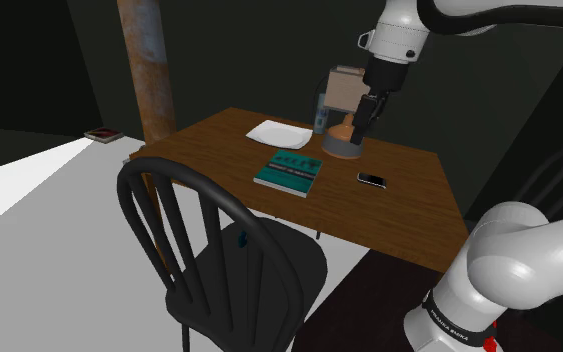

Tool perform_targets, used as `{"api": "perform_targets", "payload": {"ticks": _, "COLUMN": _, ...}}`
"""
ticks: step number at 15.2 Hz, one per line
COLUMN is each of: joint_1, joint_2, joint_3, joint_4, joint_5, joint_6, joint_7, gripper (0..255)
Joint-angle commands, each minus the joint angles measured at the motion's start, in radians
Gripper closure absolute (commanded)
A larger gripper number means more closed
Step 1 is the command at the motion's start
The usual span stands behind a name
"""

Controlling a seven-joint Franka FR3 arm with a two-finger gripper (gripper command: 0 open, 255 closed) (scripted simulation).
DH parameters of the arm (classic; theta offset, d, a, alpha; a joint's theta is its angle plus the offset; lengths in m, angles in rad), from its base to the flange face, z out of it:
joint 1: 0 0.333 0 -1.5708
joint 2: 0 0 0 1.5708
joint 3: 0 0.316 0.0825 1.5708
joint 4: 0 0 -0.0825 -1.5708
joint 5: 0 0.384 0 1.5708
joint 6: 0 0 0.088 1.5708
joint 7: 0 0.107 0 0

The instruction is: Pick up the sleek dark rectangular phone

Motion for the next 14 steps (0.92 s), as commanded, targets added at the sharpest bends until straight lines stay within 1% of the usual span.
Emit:
{"api": "perform_targets", "payload": {"ticks": 1, "joint_1": 0.0, "joint_2": 0.0, "joint_3": 0.0, "joint_4": 0.0, "joint_5": 0.0, "joint_6": 0.0, "joint_7": 0.0, "gripper": 0}}
{"api": "perform_targets", "payload": {"ticks": 8, "joint_1": -0.032, "joint_2": -0.017, "joint_3": -0.14, "joint_4": -0.148, "joint_5": -0.1, "joint_6": 0.125, "joint_7": -0.199, "gripper": 0}}
{"api": "perform_targets", "payload": {"ticks": 14, "joint_1": -0.068, "joint_2": 0.036, "joint_3": -0.271, "joint_4": -0.222, "joint_5": -0.191, "joint_6": 0.255, "joint_7": -0.368, "gripper": 0}}
